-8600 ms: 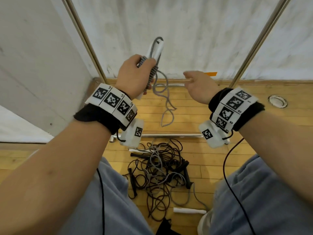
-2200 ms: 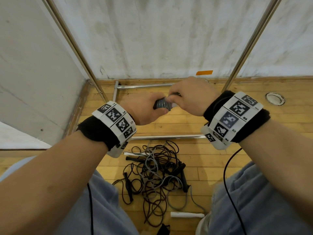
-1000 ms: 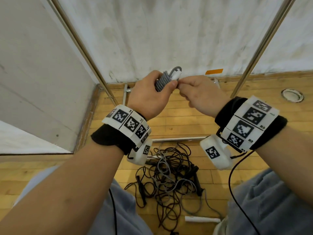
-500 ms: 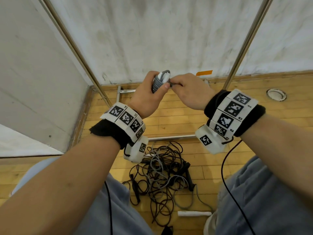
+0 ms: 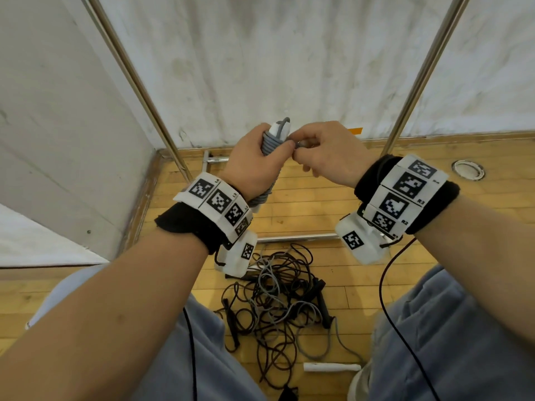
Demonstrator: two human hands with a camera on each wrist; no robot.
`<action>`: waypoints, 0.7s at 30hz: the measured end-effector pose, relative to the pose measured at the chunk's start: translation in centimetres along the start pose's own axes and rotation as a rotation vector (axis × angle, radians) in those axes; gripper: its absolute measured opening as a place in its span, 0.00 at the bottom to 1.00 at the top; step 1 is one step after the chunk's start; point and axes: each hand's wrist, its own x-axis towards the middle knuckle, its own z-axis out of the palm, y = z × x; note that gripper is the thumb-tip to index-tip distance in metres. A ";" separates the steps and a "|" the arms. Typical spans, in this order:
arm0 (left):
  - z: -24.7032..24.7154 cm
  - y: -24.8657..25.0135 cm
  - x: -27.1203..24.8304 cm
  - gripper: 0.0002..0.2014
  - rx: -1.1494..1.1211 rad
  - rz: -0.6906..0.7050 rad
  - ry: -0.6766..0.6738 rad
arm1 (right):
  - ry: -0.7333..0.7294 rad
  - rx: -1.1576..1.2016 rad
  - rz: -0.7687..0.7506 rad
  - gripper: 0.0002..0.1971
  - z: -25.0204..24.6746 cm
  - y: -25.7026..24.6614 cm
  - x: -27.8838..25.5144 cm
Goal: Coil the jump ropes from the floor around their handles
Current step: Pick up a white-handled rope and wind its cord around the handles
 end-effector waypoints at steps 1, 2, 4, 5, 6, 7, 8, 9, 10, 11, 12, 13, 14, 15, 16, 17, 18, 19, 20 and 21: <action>0.3 -0.1 0.0 0.12 0.004 0.008 0.013 | -0.019 -0.005 0.026 0.10 0.1 0.1 0.1; 0.5 -0.3 0.0 0.12 0.011 0.009 0.020 | -0.039 -0.022 0.048 0.09 0.2 0.1 0.1; 0.9 -0.5 0.1 0.12 0.086 0.007 0.047 | -0.067 -0.083 0.064 0.08 0.2 0.2 0.2; 1.0 -0.6 0.2 0.12 0.130 0.003 0.067 | -0.072 -0.110 0.055 0.08 0.1 0.2 0.3; 1.1 -0.7 0.3 0.12 0.157 -0.003 0.086 | -0.073 -0.126 0.042 0.10 0.0 0.3 0.4; 1.2 -0.6 0.4 0.13 0.171 -0.010 0.101 | -0.072 -0.129 0.028 0.11 0.0 0.3 0.5; 1.2 -0.6 0.4 0.13 0.175 -0.015 0.105 | -0.075 -0.121 0.017 0.12 -0.1 0.3 0.7; 1.3 -0.6 0.5 0.13 0.161 -0.020 0.088 | -0.078 -0.104 0.007 0.12 -0.1 0.4 0.7; 1.3 -0.5 0.5 0.12 0.117 -0.023 0.050 | -0.080 -0.092 -0.003 0.12 -0.2 0.4 0.8; 1.3 -0.5 0.4 0.10 0.047 -0.028 -0.010 | -0.077 -0.088 -0.011 0.11 -0.3 0.5 0.8; 1.3 -0.4 0.4 0.09 -0.021 -0.036 -0.082 | -0.068 -0.085 -0.017 0.11 -0.5 0.6 0.9; 1.2 -0.3 0.4 0.10 -0.064 -0.050 -0.150 | -0.058 -0.076 -0.020 0.11 -0.8 0.7 0.9; 1.1 -0.3 0.3 0.12 -0.075 -0.063 -0.201 | -0.053 -0.060 -0.020 0.11 -1.0 0.8 0.9; 1.1 -0.3 0.3 0.13 -0.067 -0.064 -0.229 | -0.054 -0.042 -0.019 0.11 -1.3 0.8 1.0; 1.0 -0.4 0.3 0.15 -0.055 -0.051 -0.237 | -0.058 -0.031 -0.015 0.12 -1.5 0.9 1.0; 0.9 -0.4 0.3 0.17 -0.044 -0.028 -0.230 | -0.062 -0.028 -0.012 0.12 -1.7 0.9 1.1; 0.8 -0.5 0.4 0.18 -0.040 -0.005 -0.216 | -0.066 -0.023 -0.011 0.12 -1.8 0.9 1.1; 0.6 -0.5 0.5 0.17 -0.044 0.008 -0.203 | -0.070 -0.004 -0.011 0.12 -1.9 0.9 1.1; 0.5 -0.6 0.6 0.15 -0.057 0.004 -0.192 | -0.073 0.024 -0.011 0.12 -1.9 1.0 1.1; 0.4 -0.6 0.7 0.14 -0.078 -0.014 -0.187 | -0.072 0.055 -0.009 0.12 -1.9 1.0 1.1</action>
